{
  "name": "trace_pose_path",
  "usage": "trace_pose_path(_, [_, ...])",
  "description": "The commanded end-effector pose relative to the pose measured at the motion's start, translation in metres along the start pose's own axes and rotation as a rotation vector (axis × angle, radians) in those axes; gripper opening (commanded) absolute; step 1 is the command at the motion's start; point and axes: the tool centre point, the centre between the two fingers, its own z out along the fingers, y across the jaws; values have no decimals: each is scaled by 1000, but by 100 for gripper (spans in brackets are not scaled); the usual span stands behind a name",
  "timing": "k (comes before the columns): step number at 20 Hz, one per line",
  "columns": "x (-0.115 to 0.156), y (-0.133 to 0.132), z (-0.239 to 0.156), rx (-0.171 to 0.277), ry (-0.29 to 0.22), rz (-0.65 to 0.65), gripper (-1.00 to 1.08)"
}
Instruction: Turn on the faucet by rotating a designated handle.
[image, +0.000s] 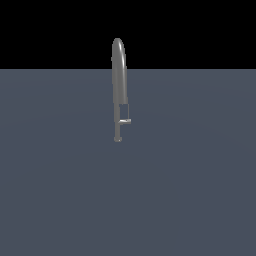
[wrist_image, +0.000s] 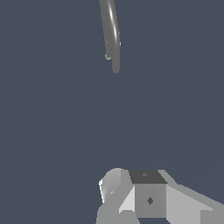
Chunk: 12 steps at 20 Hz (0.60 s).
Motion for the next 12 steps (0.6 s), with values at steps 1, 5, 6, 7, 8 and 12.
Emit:
trace_pose_path(1, [0, 0, 0, 0, 0, 0, -100])
trace_pose_path(5, [2, 0, 0, 4, -5, 4, -100])
trace_pose_path(6, [3, -1, 0, 6, -8, 7, -100])
trace_pose_path(7, [5, -1, 1, 9, -12, 10, -100])
trace_pose_path(8, [7, -1, 1, 12, -16, 13, -100])
trace_pose_path(12, [16, -3, 2, 31, -39, 32, -100])
